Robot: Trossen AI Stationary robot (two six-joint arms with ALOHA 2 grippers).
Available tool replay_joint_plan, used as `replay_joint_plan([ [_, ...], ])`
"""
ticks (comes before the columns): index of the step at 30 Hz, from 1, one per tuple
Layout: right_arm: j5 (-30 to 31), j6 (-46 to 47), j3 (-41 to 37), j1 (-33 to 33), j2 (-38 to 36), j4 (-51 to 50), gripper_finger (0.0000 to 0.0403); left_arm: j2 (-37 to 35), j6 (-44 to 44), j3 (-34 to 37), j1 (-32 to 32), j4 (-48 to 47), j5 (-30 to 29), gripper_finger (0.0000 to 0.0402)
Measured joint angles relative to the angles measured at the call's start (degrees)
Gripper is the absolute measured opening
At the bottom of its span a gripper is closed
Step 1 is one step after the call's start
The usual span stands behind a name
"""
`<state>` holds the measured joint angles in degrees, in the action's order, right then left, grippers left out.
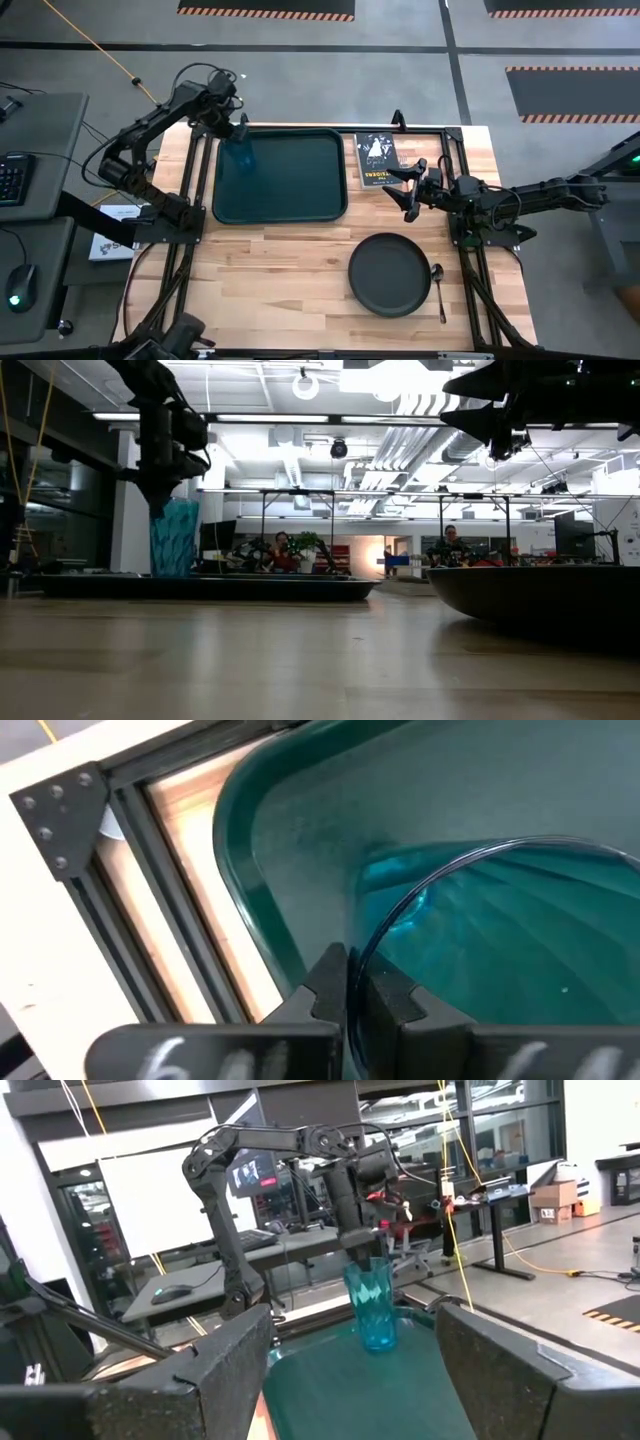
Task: Pick and place plate/cup/fork/spoon on tray
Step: Put the blue cup on the dark green tray, then put the black plate on the dark green tray
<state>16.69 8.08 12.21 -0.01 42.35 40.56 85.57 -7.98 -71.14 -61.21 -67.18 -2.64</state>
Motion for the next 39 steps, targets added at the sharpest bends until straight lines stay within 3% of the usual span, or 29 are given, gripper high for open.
replay_joint_plan([
  [7, 0.04, -0.84, 0.0, 0.0, 0.0, 0.04, 0.0275, -0.47, 0.13, 0.02, 0.02, 1.03, -0.66, 0.0014],
  [17, 0.05, -1.05, 0.0, 0.0, 0.01, 0.84, 0.0275, -2.66, 3.95, -0.3, 0.0, 0.28, -0.8, 0.0103],
  [26, 0.17, -3.04, 0.22, 0.01, 0.02, 1.7, 0.0275, -8.04, 3.73, -6.3, 0.01, 0.56, -0.21, 0.0169],
  [29, 0.15, -3.17, 0.22, 0.0, 0.02, 1.68, 0.0275, -9.79, 3.54, -9.95, 0.0, 0.69, 2.67, 0.0177],
  [32, 0.15, -3.67, 0.22, 0.01, 0.02, 2.09, 0.0275, -12.21, 1.87, -14.44, 0.04, 3.83, 9.31, 0.0179],
  [36, 0.22, -4.66, 0.24, 0.0, 0.02, 3.83, 0.0275, -18.12, -0.09, -15.89, 2.08, 15.83, 21.05, 0.0176],
  [39, 1.26, -4.43, 0.26, 0.01, 0.02, 3.9, 0.0275, -23.09, 0.12, -13.95, 7.57, 25.25, 24.18, 0.0172],
])
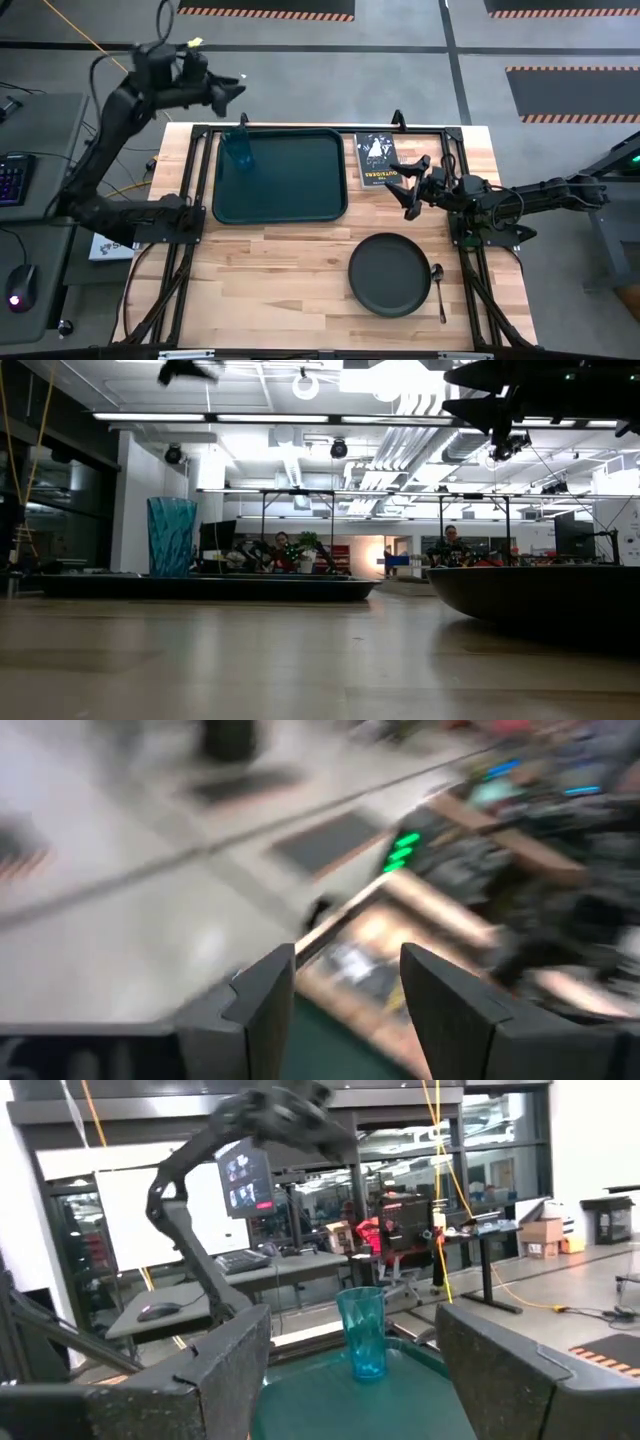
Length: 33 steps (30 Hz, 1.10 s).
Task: Pick and place plate/cup/fork/spoon on tray
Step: Put the black plate on the dark green tray
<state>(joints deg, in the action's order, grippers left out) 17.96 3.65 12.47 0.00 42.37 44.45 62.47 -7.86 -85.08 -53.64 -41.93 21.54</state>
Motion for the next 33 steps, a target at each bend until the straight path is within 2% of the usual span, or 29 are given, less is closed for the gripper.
replay_joint_plan([
  [3, 0.46, 0.34, 0.0, 0.01, 0.0, -0.03, 0.0275, -5.65, 0.5, 6.36, 7.77, 9.11, 0.5, 0.0168],
  [6, 0.46, 0.03, 0.0, 0.01, 0.0, 0.22, 0.0275, -12.11, 1.93, 16.65, 16.16, 18.76, 0.46, 0.0167],
  [10, 0.47, -0.18, 0.0, 0.01, 0.0, 0.76, 0.0275, -19.29, 0.11, 35.45, 27.49, 40.75, 0.39, 0.0166],
  [13, 0.48, 0.36, 0.0, 0.01, 0.0, 0.77, 0.0275, -21.62, -0.04, 49.49, 34.82, 58.62, 0.24, 0.0166],
  [17, 1.55, 3.87, 0.75, 0.01, 0.0, -0.84, 0.0275, -21.77, -0.09, 61.93, 42.21, 77.52, -0.09, 0.0165],
  [19, 2.18, 6.21, 4.01, 0.01, -0.02, -8.57, 0.0275, -21.37, 1.15, 65.38, 44.88, 81.18, -1.07, 0.0165],
  [24, 4.53, 13.04, 18.88, -0.01, 3.35, -48.38, 0.0275, -21.39, 4.53, 67.48, 49.13, 83.18, -5.57, 0.0165],
  [26, 3.98, 16.01, 24.28, -0.03, 5.99, -59.7, 0.0275, -21.35, 5.45, 67.48, 50.01, 83.45, -5.7, 0.0165],
  [29, -1.37, 20.96, 30.11, -0.05, 9.64, -73.04, 0.0275, -21.39, 6.0, 67.48, 50.8, 84.27, -5.7, 0.0165],
  [31, -4.55, 23.8, 31.43, -0.42, 11.63, -78.09, 0.0275, -21.41, 6.0, 67.48, 51.11, 84.1, -5.7, 0.0165],
  [33, -4.9, 25.7, 31.65, -1.24, 13.18, -80.34, 0.0275, -21.48, 6.0, 67.48, 51.41, 84.12, -5.71, 0.0165],
])
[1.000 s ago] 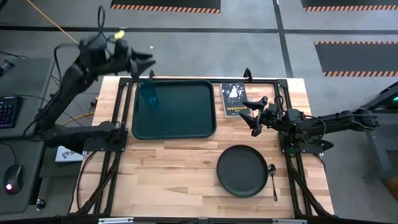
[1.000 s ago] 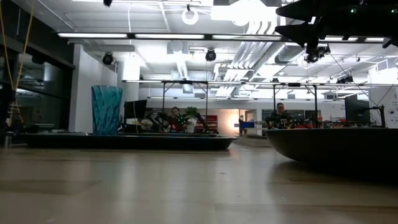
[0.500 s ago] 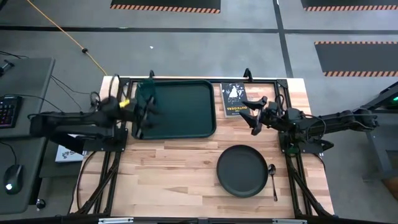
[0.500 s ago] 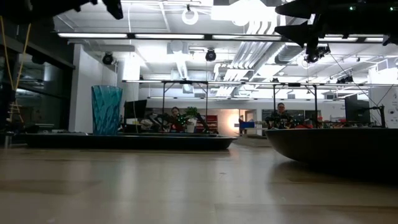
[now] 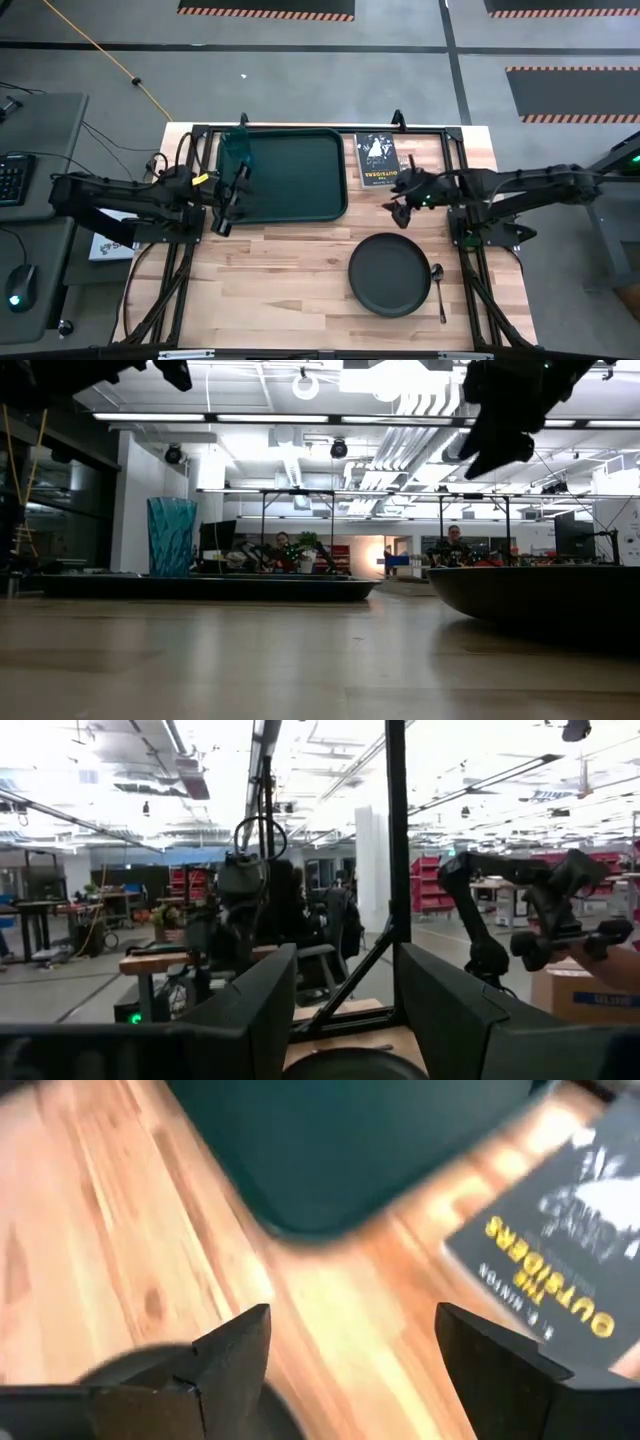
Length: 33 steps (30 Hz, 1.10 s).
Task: Pick and place plate/cup/fork/spoon on tray
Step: Put the black plate on the dark green tray
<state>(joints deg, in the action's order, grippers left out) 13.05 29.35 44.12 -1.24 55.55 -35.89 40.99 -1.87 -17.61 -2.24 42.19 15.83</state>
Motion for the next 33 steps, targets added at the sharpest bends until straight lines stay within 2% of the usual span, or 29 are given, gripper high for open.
replay_joint_plan([
  [5, 2.61, 1.92, 0.0, -2.17, 3.39, -3.81, 0.0275, 0.02, 0.2, 0.0, 0.48, 0.41, 0.01, 0.0165],
  [9, 2.1, 2.81, 0.0, -3.97, 4.28, -4.7, 0.0275, 0.02, 0.22, 0.0, 0.48, 1.03, 0.01, 0.0165],
  [14, 1.92, 8.31, -0.05, -7.87, 4.28, -9.91, 0.0275, 0.02, 0.2, 0.0, 0.46, 0.97, 0.01, 0.0165],
  [18, 1.84, 12.89, -3.47, -11.66, 3.52, -10.89, 0.0275, 0.02, 0.2, 0.0, 0.46, 0.94, -0.11, 0.0165],
  [26, 0.04, 26.14, -13.75, -17.98, 2.05, -3.87, 0.0275, 0.02, 0.46, 0.0, 0.46, 0.94, -1.08, 0.0165],
  [33, 0.67, 32.81, -19.96, -22.26, 2.23, 1.54, 0.0275, 0.02, 1.24, 0.0, 0.39, 1.44, -1.23, 0.0165],
])
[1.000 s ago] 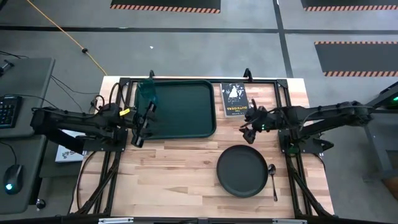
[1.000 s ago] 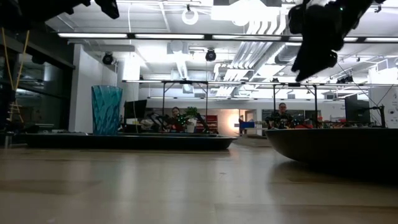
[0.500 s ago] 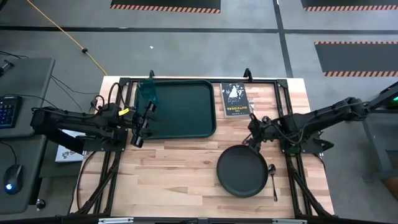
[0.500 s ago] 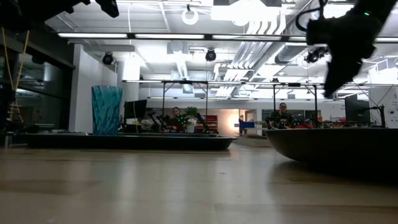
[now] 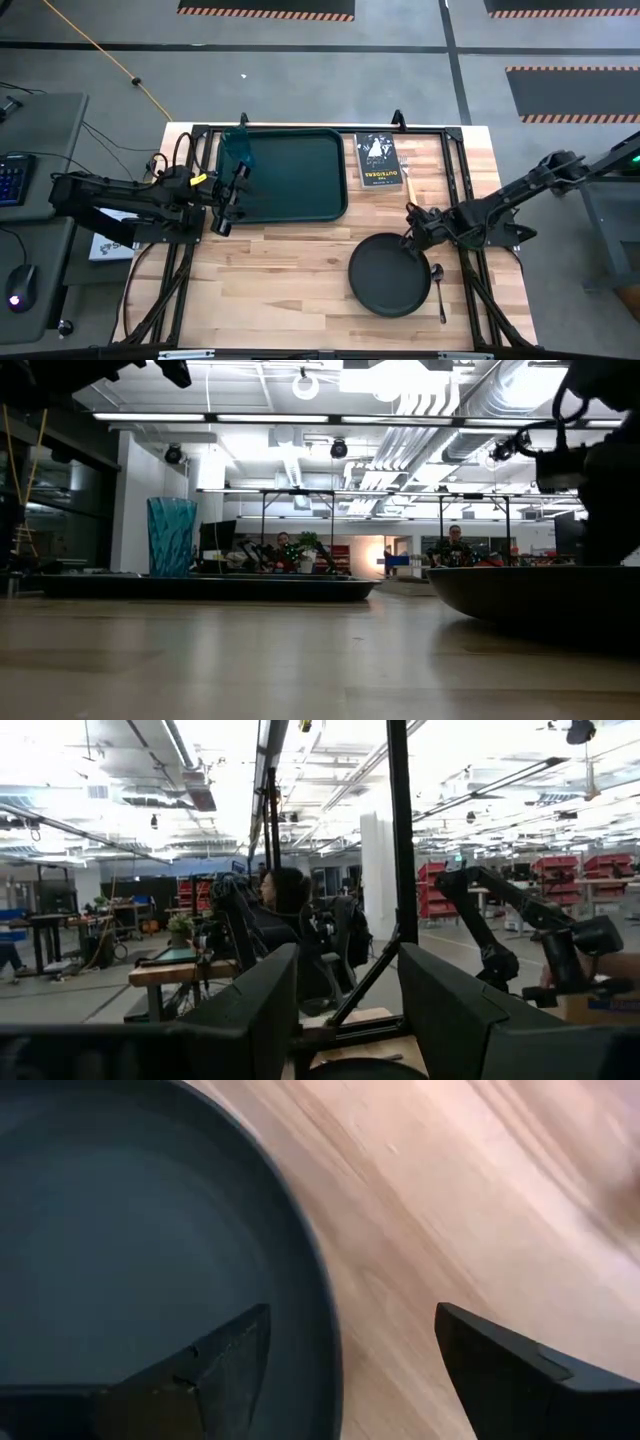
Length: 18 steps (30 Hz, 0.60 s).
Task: Pick and place plate/cup/fork/spoon on tray
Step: Put the black plate on the dark green tray
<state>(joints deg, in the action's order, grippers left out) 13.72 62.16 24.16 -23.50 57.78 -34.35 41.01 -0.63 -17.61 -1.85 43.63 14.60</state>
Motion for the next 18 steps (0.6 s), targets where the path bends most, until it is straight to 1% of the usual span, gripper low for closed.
replay_joint_plan([
  [2, -0.32, 2.09, -1.1, -1.1, 0.02, 1.04, 0.0275, 0.0, 1.33, 0.0, 0.0, 0.01, -0.06, 0.0165],
  [7, -0.63, 1.87, -2.48, -4.02, 0.02, 7.77, 0.0275, 0.0, 1.78, 0.0, 0.0, -0.03, -0.12, 0.0165],
  [9, -0.44, 1.84, -2.49, -4.63, 0.0, 8.09, 0.0275, 0.0, 1.78, 0.0, 0.0, -0.02, -0.15, 0.0165],
  [12, -0.28, 3.8, -2.5, -4.83, 0.0, 5.77, 0.027, 0.0, 1.78, 0.0, 0.0, -0.04, -0.17, 0.0165],
  [15, -0.28, 5.08, -2.55, -4.79, 0.02, 3.45, 0.0239, 0.0, 1.78, 0.0, 0.0, -0.02, -0.21, 0.0165],
  [16, -0.45, 4.94, -2.55, -4.79, 0.02, 3.3, 0.0221, 0.0, 1.78, 0.0, 0.0, 0.0, -0.23, 0.0165],
  [18, -0.85, 4.42, -2.55, -4.79, 0.04, 3.24, 0.0166, 0.0, 1.77, -0.05, 0.0, 0.01, -0.23, 0.0165],
])
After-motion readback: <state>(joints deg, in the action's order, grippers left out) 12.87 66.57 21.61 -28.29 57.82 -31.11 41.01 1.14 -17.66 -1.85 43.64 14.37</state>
